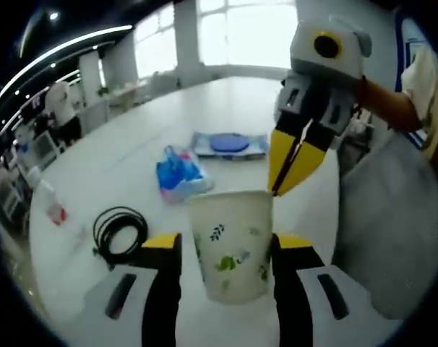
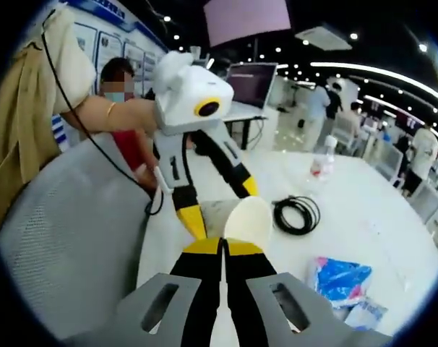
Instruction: Arrange the tabletop items into an orderly group along one side of the table until the central work area is clear of visible clutter.
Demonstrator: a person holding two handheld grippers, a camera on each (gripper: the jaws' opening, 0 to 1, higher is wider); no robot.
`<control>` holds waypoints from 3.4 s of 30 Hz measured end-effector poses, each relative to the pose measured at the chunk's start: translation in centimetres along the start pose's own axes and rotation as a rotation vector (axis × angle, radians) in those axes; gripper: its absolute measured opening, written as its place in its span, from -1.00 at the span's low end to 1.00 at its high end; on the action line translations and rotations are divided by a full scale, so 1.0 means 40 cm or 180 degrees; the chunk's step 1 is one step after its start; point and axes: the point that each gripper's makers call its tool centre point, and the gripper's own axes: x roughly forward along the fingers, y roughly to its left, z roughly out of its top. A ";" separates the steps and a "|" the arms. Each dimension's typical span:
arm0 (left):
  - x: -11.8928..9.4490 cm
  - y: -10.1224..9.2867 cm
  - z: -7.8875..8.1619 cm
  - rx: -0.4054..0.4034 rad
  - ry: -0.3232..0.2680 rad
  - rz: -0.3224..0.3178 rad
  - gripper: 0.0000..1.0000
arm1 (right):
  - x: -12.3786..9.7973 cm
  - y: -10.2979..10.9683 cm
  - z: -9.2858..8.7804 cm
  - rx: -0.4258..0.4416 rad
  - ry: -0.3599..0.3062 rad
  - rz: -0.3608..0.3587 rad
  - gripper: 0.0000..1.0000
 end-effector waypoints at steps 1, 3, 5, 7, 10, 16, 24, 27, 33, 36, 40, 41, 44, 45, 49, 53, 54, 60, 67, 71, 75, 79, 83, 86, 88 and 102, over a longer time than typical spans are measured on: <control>0.001 -0.002 0.000 0.0030 0.0001 -0.0009 -0.11 | 0.000 0.002 0.000 -0.0016 0.0008 0.0006 -0.98; 0.004 -0.009 -0.004 -0.0011 0.0037 -0.0048 -0.14 | 0.001 0.005 -0.001 -0.0054 0.0036 0.0015 -0.98; 0.006 -0.013 -0.006 -0.0028 0.0053 -0.0073 -0.17 | 0.001 0.006 -0.003 -0.0089 0.0063 0.0014 -0.98; 0.009 -0.017 -0.008 -0.0039 0.0078 -0.0093 -0.19 | 0.001 0.008 -0.004 -0.0105 0.0078 0.0021 -0.98; 0.009 -0.017 -0.008 -0.0014 0.0092 -0.0062 -0.20 | 0.000 0.009 -0.003 -0.0100 0.0082 0.0019 -0.98; 0.009 -0.012 -0.007 -0.0071 0.0069 -0.0023 -0.21 | 0.002 0.000 -0.002 -0.0026 0.0062 -0.0028 -0.97; 0.002 -0.005 0.004 -0.0169 -0.0074 0.0023 -0.22 | -0.004 -0.013 0.014 0.0145 -0.0027 -0.0100 -0.95; 0.000 0.001 0.009 -0.0200 -0.0125 0.0055 -0.23 | -0.006 -0.022 0.019 0.0328 -0.0080 -0.0156 -0.94; -0.007 0.001 0.033 -0.0374 -0.0339 0.0020 -0.23 | -0.012 -0.044 0.036 0.0517 -0.0209 -0.0295 -0.60; -0.007 0.007 0.033 -0.0371 -0.0353 0.0077 -0.23 | -0.014 -0.053 0.038 0.0631 -0.0240 -0.0364 -0.24; -0.009 0.014 0.037 -0.0448 -0.0425 0.0109 -0.24 | -0.019 -0.068 0.039 0.0734 -0.0289 -0.0468 0.00; -0.010 0.016 0.038 -0.0455 -0.0437 0.0123 -0.24 | -0.020 -0.072 0.040 0.0750 -0.0306 -0.0489 0.07; -0.014 0.024 0.042 -0.0481 -0.0482 0.0178 -0.24 | -0.028 -0.086 0.045 0.0917 -0.0397 -0.0549 0.24; -0.015 0.026 0.043 -0.0480 -0.0486 0.0183 -0.24 | -0.030 -0.089 0.047 0.0935 -0.0426 -0.0565 0.29; -0.020 0.041 0.048 -0.0510 -0.0545 0.0281 -0.24 | -0.042 -0.113 0.045 0.1066 -0.0498 -0.0721 0.46; -0.030 0.058 0.060 -0.0513 -0.0654 0.0385 -0.24 | -0.051 -0.123 0.037 0.1068 -0.0487 -0.0816 0.63; -0.033 0.063 0.063 -0.0531 -0.0678 0.0416 -0.24 | -0.055 -0.128 0.036 0.1080 -0.0496 -0.0853 0.69; -0.054 0.096 0.088 -0.0587 -0.0879 0.0616 -0.24 | -0.073 -0.147 0.033 0.1129 -0.0542 -0.0986 0.96; -0.068 0.118 0.104 -0.0624 -0.1013 0.0717 -0.24 | -0.087 -0.155 0.028 0.1180 -0.0571 -0.1031 0.99; -0.070 0.131 0.113 -0.0609 -0.1039 0.0774 -0.24 | -0.089 -0.154 0.020 0.1214 -0.0573 -0.1025 0.99; -0.079 0.147 0.133 -0.0639 -0.1181 0.0831 -0.24 | -0.097 -0.156 0.012 0.1203 -0.0606 -0.1052 0.99; -0.093 0.164 0.153 -0.0634 -0.1298 0.0909 -0.24 | -0.101 -0.155 0.000 0.1305 -0.0625 -0.1018 0.99; -0.108 0.184 0.174 -0.0666 -0.1415 0.0993 -0.24 | -0.103 -0.159 -0.022 0.1346 -0.0573 -0.1047 0.99; -0.112 0.201 0.180 -0.0699 -0.1469 0.1047 -0.24 | -0.104 -0.159 -0.028 0.1374 -0.0567 -0.1056 0.99; -0.114 0.214 0.183 -0.0644 -0.1484 0.1109 -0.24 | -0.103 -0.160 -0.033 0.1379 -0.0552 -0.1065 0.99; -0.093 0.289 0.218 -0.0539 -0.1635 0.1232 -0.24 | -0.106 -0.166 -0.057 0.1409 -0.0476 -0.1085 0.99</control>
